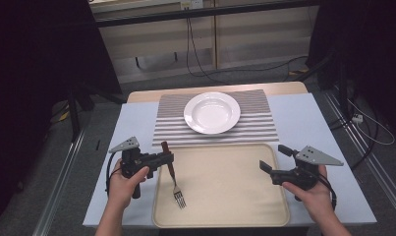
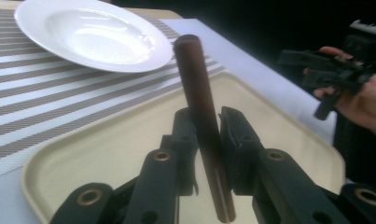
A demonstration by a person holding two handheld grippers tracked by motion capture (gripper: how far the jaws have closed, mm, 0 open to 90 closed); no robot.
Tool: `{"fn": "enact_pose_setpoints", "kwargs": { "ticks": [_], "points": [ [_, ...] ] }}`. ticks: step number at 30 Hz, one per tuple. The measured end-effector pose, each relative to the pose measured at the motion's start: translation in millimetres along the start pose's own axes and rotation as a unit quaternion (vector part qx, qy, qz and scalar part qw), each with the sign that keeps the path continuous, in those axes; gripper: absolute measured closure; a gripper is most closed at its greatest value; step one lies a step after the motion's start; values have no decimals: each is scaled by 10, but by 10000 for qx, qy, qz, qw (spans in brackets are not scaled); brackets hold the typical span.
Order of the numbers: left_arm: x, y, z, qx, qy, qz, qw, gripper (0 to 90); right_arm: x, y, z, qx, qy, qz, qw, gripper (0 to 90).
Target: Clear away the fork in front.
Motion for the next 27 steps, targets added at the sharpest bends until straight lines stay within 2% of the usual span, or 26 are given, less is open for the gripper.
{"fn": "enact_pose_setpoints", "kwargs": {
  "ticks": [6, 10, 17, 27],
  "points": [
    [-8, -75, 113, 335, 81, 147, 9993, 727, 3, 4, -8, -26, 2, -13, 10000, 97],
    [-11, -112, 118, 373, 107, 187, 9991, 715, 6, -3, -13, -10, 24, -18, 10000, 97],
    [-36, -199, 163, 575, 149, 257, 9979, 689, 19, -11, -8, 25, 49, -44, 10000, 97],
    [-8, -257, 217, 805, 335, 402, 9954, 656, 28, -17, -6, 43, 88, -58, 9999, 97]
  ]
}}
Point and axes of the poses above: each handheld gripper's, and its own axes: z roughly forward along the jaws, y roughly out of its top, x roughly to its left, the point moved 4 cm from there along z, roughly forward along the jaws, and after that the axes turned 2 degrees about y, right-handed, at the moved point
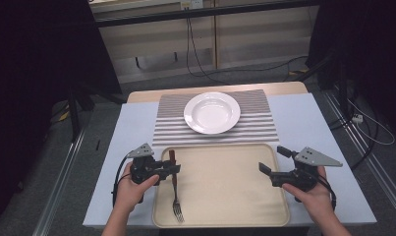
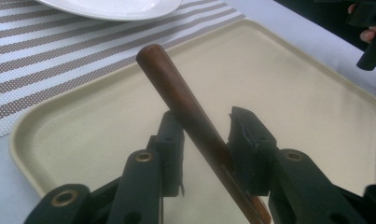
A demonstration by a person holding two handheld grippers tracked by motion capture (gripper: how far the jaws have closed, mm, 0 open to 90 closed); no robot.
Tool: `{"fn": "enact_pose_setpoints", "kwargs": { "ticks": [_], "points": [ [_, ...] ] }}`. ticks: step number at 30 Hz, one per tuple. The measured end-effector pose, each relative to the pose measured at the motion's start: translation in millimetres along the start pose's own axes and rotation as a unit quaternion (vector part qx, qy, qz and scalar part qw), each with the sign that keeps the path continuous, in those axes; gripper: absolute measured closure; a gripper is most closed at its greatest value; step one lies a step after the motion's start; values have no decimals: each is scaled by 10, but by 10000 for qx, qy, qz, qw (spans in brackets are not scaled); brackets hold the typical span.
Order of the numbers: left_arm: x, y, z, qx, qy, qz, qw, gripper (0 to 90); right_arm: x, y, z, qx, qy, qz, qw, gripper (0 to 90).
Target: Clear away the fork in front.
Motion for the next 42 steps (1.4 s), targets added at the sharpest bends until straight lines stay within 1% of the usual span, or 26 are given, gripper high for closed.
{"fn": "enact_pose_setpoints", "kwargs": {
  "ticks": [5, 6, 8, 10, 12, 15, 19, 20, 23, 24, 25, 29, 34, 40, 42],
  "points": [
    [54, -36, 28, 121, 184, 92, 9997, 624, -2, 1, 0, -3, 3, 2, 10000, 98],
    [62, -43, 30, 123, 202, 63, 9997, 621, -2, 1, 0, -3, 1, -1, 10000, 98],
    [84, -51, 30, 134, 252, 71, 9996, 617, -2, 0, 2, -10, 12, 5, 10000, 97],
    [104, -56, 31, 154, 336, 118, 9992, 613, -4, -2, 3, 1, -1, -6, 10000, 99],
    [113, -61, 31, 162, 341, 118, 9992, 611, -6, -1, 1, -8, 2, 9, 10000, 99],
    [128, -70, 34, 177, 471, 183, 9986, 600, -8, 2, -4, -19, 6, 6, 10000, 99],
    [143, -84, 34, 180, 495, 171, 9985, 592, -9, -1, -4, -8, -2, 3, 10000, 99],
    [147, -89, 35, 147, 506, 142, 9985, 588, -9, -2, -4, -4, 0, 3, 10000, 99],
    [170, -109, 32, 186, 537, 127, 9983, 551, -7, -2, -4, -3, 5, -4, 10000, 99],
    [173, -114, 32, 180, 552, 155, 9982, 563, -7, -2, -3, -3, 2, -4, 10000, 99],
    [172, -117, 32, 179, 542, 118, 9983, 575, -8, -3, -2, -4, -1, -9, 10000, 99],
    [182, -120, 22, 148, 584, 104, 9981, 576, -7, -6, 0, 6, 4, -18, 10000, 99],
    [173, -108, -7, 75, 572, 117, 9983, 560, -7, -9, 5, 18, 6, -40, 10000, 99],
    [171, -88, -47, -58, 559, 45, 9984, 503, -7, -12, 11, 39, 11, -51, 10000, 101],
    [167, -86, -60, -75, 560, 30, 9984, 470, -9, -17, 8, 56, 9, -54, 10000, 101]
  ]
}}
Point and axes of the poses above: each handheld gripper's, and its own axes: z roughly forward along the jaws, y roughly out of its top, x roughly to its left, the point moved 4 cm from there along z, roughly forward along the jaws, and after that the axes turned 2 degrees about y, right-handed, at the moved point
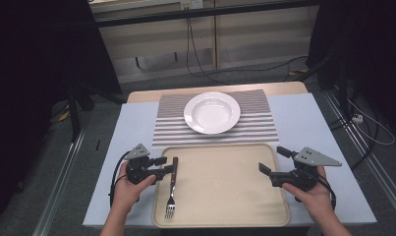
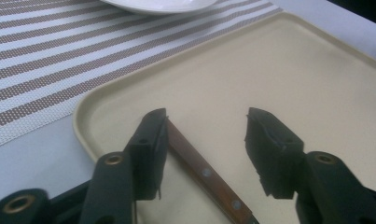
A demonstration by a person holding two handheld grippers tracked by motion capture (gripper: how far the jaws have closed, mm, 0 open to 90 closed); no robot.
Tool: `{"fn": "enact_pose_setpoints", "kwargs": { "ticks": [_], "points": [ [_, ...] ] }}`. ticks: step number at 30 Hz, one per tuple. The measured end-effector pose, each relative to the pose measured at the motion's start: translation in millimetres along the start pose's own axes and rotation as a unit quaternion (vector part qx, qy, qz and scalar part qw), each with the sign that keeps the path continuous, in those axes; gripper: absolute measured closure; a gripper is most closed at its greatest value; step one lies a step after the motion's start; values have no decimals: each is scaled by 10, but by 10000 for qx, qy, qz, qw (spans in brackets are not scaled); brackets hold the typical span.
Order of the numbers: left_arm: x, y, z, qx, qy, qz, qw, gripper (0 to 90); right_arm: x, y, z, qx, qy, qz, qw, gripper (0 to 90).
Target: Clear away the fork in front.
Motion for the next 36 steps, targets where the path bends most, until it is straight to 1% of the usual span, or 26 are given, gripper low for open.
{"fn": "enact_pose_setpoints", "kwargs": {
  "ticks": [2, 7, 12, 15, 16, 21, 27, 28, 32, 36],
  "points": [
    [-9, 2, -11, -34, 9, -21, 10000, 448, 3, -1, 0, -9, 20, 22, 10000, 101],
    [-15, 10, -24, -56, 9, 8, 10000, 404, 7, -3, 9, 11, 48, -5, 10000, 102],
    [0, 24, -42, -131, 32, -78, 9999, 331, 5, -11, -8, 31, 57, -22, 10000, 102],
    [9, 48, -72, -259, 7, -104, 9996, 320, 0, -21, -40, 63, 26, -31, 10000, 105],
    [14, 55, -81, -270, 42, -86, 9996, 311, 0, -20, -51, 54, 27, -23, 10000, 105],
    [21, 79, -122, -379, 67, -81, 9992, 278, 0, -30, -81, 106, 24, -39, 9999, 105],
    [25, 70, -218, -421, 120, -45, 9990, 238, -1, -12, -81, 122, 22, -55, 9999, 106],
    [23, 68, -234, -457, 116, -32, 9989, 228, 0, -10, -84, 133, 20, -68, 9999, 106],
    [11, 49, -289, -446, 118, 77, 9989, 221, -4, -14, -109, 173, 9, -104, 9998, 105],
    [28, 27, -329, -442, 145, 32, 9989, 207, -16, -45, -144, 258, -6, -153, 9995, 105]
  ]
}}
Point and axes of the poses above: each handheld gripper's, and its own axes: z roughly forward along the jaws, y roughly out of its top, x roughly to its left, the point moved 4 cm from there along z, roughly forward along the jaws, and after that the axes turned 2 degrees about y, right-handed, at the moved point
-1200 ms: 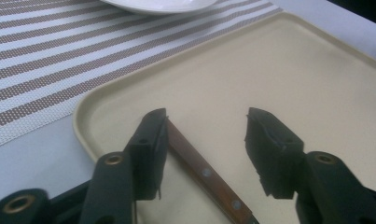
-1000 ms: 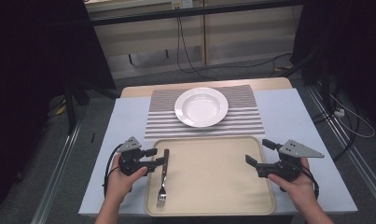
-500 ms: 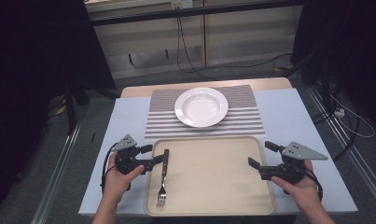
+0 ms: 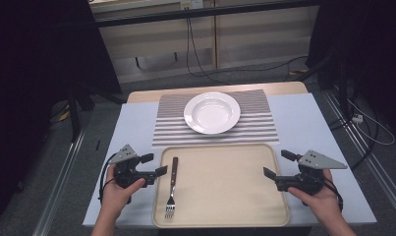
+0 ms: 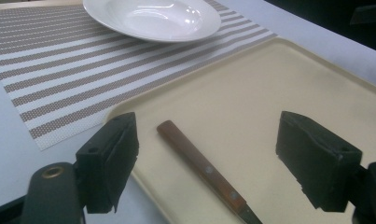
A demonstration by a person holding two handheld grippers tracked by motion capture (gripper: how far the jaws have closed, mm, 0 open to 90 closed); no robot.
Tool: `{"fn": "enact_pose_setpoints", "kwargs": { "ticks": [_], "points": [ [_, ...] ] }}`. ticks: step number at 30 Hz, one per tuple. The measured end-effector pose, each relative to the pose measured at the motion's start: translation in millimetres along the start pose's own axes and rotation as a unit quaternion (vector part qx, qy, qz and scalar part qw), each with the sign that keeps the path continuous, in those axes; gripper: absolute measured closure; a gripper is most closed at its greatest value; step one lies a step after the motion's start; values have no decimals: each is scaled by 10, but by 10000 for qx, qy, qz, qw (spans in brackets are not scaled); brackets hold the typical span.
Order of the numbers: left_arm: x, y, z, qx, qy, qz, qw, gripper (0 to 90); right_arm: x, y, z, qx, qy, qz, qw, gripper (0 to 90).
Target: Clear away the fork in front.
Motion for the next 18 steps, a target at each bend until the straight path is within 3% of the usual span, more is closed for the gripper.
{"fn": "enact_pose_setpoints", "kwargs": {
  "ticks": [12, 18],
  "points": [
    [37, -56, -97, 16, 13, -67, 10000, 166, -40, -41, -89, 68, -31, -16, 10000, 104],
    [89, -110, -163, 38, 116, -81, 9999, 161, -72, -80, -146, 107, -74, -18, 9999, 104]
  ]
}}
Point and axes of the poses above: each handheld gripper's, and its own axes: z roughly forward along the jaws, y roughly out of its top, x roughly to its left, the point moved 4 cm from there along z, roughly forward along the jaws, and after that the axes turned 2 degrees about y, right-handed, at the moved point
